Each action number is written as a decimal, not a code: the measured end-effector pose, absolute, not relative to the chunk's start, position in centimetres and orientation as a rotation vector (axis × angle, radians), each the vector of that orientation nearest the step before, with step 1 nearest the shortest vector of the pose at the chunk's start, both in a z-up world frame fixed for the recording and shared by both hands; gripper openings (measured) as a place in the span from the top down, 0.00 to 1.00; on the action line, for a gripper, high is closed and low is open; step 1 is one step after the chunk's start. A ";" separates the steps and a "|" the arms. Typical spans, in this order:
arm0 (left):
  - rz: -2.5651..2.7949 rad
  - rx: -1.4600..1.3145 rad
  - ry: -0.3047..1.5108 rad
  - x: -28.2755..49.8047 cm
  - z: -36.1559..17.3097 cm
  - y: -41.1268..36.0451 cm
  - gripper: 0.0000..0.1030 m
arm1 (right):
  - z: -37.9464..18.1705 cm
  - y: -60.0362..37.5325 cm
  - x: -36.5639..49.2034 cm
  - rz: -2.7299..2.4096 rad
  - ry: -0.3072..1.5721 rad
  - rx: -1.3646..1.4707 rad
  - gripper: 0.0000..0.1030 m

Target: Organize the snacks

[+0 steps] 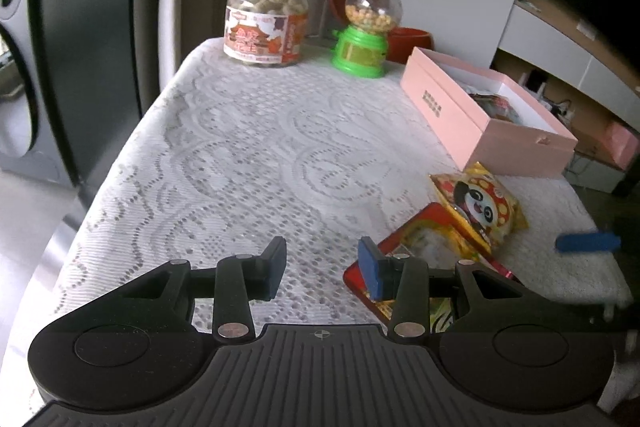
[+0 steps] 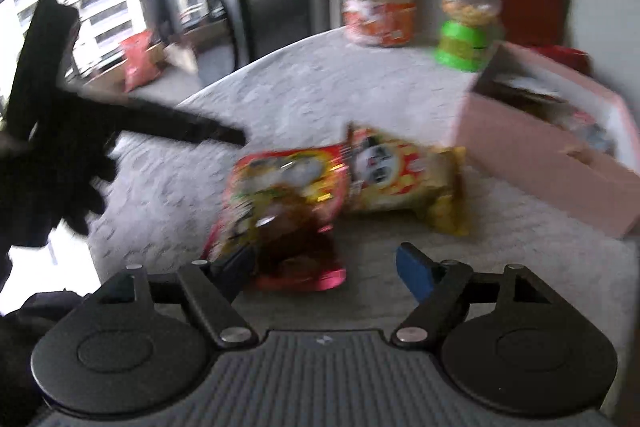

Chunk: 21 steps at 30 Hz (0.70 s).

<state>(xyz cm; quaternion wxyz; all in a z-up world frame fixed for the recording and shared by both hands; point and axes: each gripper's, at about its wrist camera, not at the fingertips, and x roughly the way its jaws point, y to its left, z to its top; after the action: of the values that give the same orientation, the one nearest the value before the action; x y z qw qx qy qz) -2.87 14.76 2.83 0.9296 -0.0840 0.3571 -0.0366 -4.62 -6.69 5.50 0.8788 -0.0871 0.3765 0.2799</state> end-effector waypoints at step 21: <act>0.041 -0.279 0.714 -4.5 2.4 20.0 0.58 | 2.9 1.3 1.0 0.811 0.890 -0.183 0.16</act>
<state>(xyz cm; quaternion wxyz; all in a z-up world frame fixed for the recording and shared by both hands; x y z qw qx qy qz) -4.48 20.01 2.40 0.9273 -0.1362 0.3481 0.0202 0.96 1.30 2.85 0.8202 -0.0859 0.4181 0.3809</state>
